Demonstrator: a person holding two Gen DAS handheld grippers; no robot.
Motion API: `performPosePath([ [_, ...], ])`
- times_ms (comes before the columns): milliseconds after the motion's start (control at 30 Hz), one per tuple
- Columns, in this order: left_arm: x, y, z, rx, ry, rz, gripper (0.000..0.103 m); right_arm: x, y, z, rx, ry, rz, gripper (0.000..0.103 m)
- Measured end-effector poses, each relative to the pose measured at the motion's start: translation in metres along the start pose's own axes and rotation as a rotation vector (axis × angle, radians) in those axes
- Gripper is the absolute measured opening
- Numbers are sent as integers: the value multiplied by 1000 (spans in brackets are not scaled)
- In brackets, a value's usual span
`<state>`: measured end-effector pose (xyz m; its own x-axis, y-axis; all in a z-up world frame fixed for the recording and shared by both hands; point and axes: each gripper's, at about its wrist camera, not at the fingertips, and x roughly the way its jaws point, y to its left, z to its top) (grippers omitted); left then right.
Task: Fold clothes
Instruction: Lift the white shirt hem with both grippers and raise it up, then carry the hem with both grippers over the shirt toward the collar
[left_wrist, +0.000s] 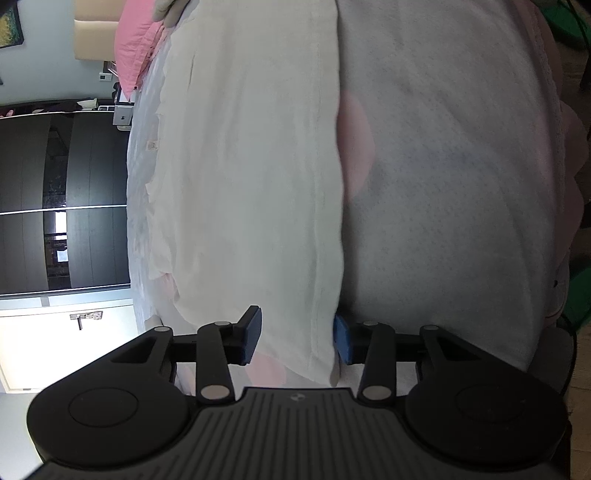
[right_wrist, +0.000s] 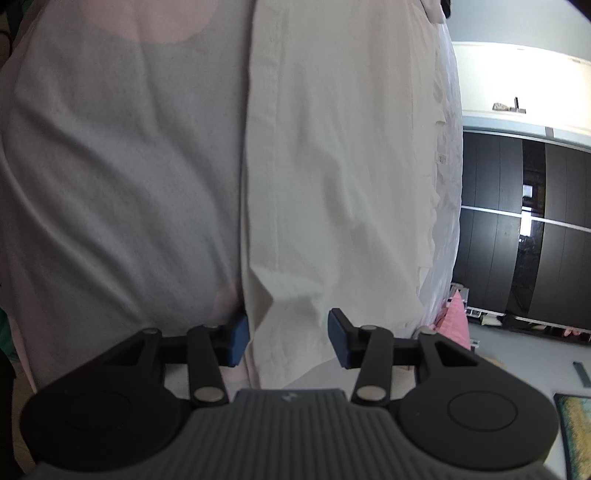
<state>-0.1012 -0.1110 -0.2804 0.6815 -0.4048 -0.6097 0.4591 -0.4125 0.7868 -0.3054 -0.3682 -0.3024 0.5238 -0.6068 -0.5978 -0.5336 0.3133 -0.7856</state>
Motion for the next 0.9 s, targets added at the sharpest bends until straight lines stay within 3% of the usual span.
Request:
performPosePath([
  [133,-2,-3,1,13,3,-7,22,-1,2,1,-9,2,-9,46],
  [267,-2,-5,-1,11,2,-6,15,-1,7,3,-31,12,-11,24],
  [433,-10,4,0,-50,1,-18,4,-8,4,3,-1,25,-12,9],
  [700,-22,41,-1,-241,-20,-25,3,-16,-40,-1,225,21,-89,7],
  [900,-34,89,-9,-434,-53,-18,3,-10,-70,0,343,21,-202,6],
])
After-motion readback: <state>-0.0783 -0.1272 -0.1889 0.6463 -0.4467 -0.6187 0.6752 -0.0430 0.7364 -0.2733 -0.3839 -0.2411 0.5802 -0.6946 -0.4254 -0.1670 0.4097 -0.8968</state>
